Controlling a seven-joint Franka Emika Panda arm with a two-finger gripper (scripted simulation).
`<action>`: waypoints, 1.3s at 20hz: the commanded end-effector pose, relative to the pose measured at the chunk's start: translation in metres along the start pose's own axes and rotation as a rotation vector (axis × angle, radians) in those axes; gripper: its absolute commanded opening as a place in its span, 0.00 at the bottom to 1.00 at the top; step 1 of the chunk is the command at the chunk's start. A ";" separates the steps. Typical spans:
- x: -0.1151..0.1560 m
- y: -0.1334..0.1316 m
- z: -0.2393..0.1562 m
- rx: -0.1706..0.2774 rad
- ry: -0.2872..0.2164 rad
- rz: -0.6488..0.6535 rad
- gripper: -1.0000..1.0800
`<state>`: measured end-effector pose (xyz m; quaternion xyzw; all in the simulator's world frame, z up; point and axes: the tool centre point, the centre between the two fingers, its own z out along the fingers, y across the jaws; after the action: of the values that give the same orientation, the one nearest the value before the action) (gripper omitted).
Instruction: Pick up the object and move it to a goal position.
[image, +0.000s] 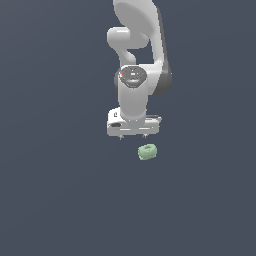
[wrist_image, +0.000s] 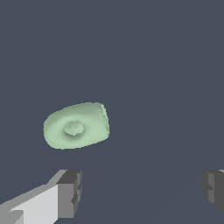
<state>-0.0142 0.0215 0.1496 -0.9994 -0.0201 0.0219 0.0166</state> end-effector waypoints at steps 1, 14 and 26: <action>0.000 0.000 0.000 0.000 0.000 0.000 0.96; -0.011 -0.004 0.025 -0.013 -0.042 0.003 0.96; -0.008 -0.009 0.026 -0.015 -0.035 0.105 0.96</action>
<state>-0.0244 0.0301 0.1245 -0.9989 0.0216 0.0406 0.0082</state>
